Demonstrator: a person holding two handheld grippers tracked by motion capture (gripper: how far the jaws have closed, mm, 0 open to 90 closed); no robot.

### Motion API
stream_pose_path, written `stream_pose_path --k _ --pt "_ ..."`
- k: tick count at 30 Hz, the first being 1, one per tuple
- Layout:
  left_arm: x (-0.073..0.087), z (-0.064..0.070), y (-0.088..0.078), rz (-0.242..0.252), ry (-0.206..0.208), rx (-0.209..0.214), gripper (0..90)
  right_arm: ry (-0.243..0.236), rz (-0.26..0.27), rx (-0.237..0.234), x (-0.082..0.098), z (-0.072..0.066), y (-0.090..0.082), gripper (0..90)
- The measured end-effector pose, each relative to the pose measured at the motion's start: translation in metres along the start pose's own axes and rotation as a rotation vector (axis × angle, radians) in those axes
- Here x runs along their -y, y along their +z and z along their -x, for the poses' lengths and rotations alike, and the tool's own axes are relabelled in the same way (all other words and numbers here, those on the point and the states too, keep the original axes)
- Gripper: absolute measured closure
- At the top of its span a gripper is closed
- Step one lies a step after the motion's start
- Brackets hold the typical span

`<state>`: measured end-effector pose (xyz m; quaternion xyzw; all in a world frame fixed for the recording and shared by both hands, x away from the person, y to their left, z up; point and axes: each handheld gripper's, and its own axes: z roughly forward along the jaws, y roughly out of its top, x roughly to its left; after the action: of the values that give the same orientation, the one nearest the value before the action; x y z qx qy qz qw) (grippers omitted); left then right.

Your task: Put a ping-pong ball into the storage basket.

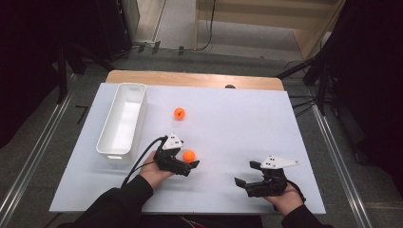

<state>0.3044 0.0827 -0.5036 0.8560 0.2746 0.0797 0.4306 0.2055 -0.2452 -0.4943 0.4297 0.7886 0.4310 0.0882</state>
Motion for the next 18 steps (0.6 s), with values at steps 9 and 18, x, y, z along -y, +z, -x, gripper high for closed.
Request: stream_pose_path --k 9,18 --pt "0.003 0.0 0.007 -0.049 0.018 -0.028 3.6 -0.003 -0.004 0.003 0.0 0.0 0.0 9.0" --pt "0.002 0.005 0.013 -0.086 0.047 -0.054 3.7 -0.005 -0.009 0.003 0.0 -0.001 0.001 9.0"
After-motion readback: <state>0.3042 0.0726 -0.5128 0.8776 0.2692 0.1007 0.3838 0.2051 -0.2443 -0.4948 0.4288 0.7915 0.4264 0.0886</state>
